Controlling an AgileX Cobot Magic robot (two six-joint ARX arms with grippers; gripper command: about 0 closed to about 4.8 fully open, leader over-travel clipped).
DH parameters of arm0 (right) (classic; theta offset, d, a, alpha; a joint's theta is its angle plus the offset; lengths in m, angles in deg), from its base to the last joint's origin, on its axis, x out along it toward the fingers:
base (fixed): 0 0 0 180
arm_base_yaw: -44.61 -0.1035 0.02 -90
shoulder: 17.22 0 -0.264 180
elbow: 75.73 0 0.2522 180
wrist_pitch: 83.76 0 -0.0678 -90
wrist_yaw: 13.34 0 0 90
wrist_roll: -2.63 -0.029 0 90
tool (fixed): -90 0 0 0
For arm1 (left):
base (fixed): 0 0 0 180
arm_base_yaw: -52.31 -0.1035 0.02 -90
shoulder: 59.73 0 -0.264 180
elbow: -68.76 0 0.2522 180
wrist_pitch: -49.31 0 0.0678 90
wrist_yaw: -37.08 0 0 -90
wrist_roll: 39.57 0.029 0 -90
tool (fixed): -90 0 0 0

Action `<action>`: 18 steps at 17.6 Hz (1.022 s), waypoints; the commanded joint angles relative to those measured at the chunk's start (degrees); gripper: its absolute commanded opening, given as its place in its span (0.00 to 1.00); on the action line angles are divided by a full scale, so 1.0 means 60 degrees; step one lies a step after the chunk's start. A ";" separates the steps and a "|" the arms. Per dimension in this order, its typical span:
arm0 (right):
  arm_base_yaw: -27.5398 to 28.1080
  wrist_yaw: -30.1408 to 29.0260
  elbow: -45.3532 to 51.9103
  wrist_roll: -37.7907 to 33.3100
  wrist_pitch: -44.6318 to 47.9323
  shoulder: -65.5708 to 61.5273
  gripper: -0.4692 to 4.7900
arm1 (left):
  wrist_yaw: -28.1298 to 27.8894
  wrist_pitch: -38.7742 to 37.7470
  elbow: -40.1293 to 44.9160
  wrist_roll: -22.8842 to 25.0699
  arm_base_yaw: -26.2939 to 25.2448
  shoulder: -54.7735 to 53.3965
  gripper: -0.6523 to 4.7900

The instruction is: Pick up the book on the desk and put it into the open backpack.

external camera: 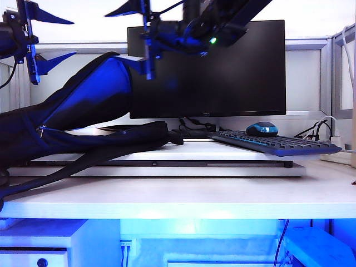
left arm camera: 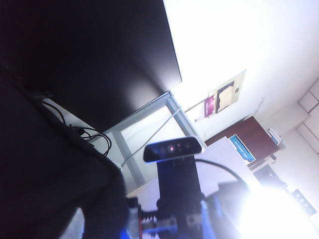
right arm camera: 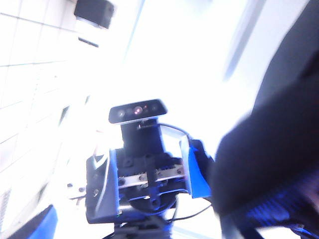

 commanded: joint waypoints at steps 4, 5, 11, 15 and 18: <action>0.0627 0.0270 -0.0051 0.3952 -0.5402 0.0393 0.88 | 0.0208 0.0408 -0.0047 0.0011 0.0022 0.0317 0.70; 0.0663 0.0281 -0.0051 0.4262 -0.5668 0.0430 0.88 | 0.0273 0.0576 -0.0051 0.0047 0.0022 0.0382 0.71; 0.1144 0.1719 -0.0055 0.5446 -0.6047 0.1406 0.88 | 0.0943 0.0372 -0.0109 0.2437 -0.0087 0.1209 0.71; 0.1705 0.3257 -0.0055 0.7974 -0.8331 0.2561 0.88 | 0.1916 -0.1275 -0.0109 0.4921 -0.0146 0.2124 0.71; 0.2175 0.4258 -0.0055 0.9533 -0.9373 0.3847 0.88 | 0.1290 -0.4375 -0.0113 0.8065 -0.0153 0.3442 0.71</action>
